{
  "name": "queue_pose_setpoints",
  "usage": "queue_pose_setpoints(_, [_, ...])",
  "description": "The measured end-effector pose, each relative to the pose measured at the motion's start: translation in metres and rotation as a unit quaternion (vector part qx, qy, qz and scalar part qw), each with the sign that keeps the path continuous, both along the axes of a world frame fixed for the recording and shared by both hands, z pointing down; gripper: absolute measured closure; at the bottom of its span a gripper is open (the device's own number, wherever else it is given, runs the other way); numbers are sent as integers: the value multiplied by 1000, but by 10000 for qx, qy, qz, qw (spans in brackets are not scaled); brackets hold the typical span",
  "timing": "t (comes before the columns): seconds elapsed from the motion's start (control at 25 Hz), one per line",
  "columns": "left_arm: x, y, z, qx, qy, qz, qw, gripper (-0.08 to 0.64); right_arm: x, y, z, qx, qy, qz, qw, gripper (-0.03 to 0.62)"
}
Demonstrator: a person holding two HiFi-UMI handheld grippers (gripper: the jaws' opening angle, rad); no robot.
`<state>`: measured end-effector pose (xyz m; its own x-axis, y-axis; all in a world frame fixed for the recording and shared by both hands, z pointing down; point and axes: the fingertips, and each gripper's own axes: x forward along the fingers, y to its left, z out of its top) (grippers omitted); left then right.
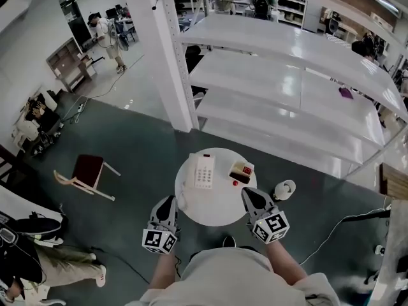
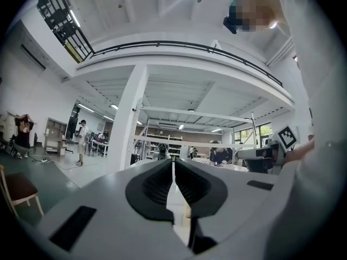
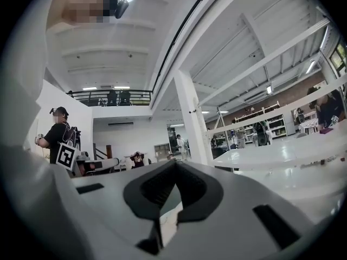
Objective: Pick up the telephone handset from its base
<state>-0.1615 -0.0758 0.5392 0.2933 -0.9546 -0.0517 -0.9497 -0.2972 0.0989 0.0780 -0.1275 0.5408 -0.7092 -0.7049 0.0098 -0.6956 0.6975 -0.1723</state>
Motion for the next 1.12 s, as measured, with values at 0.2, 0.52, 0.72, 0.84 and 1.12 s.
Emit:
queue_pose_setpoints(0.2, [7, -21, -2, -25, -56, -10, 10000, 532, 6, -23, -3, 29, -38, -41, 10000, 583])
queue_pose_setpoints(0.52, [10, -36, 1, -64, -65, 82, 9999, 532, 5, -37, -8, 54, -14, 2, 10000, 583])
queue_pose_setpoints(0.72, [5, -42, 6, -133, -83, 164, 9997, 532, -2, -41, -7, 37, -56, 101, 9999, 583])
queue_pose_setpoints(0.84, [-1, -48, 6, -186, -181, 212, 9994, 532, -9, -43, -8, 31, -55, 142, 9999, 583])
queue_pose_setpoints(1.12, [-8, -57, 10, -312, -132, 333, 9989, 532, -17, -44, -12, -6, -64, 280, 9996, 583])
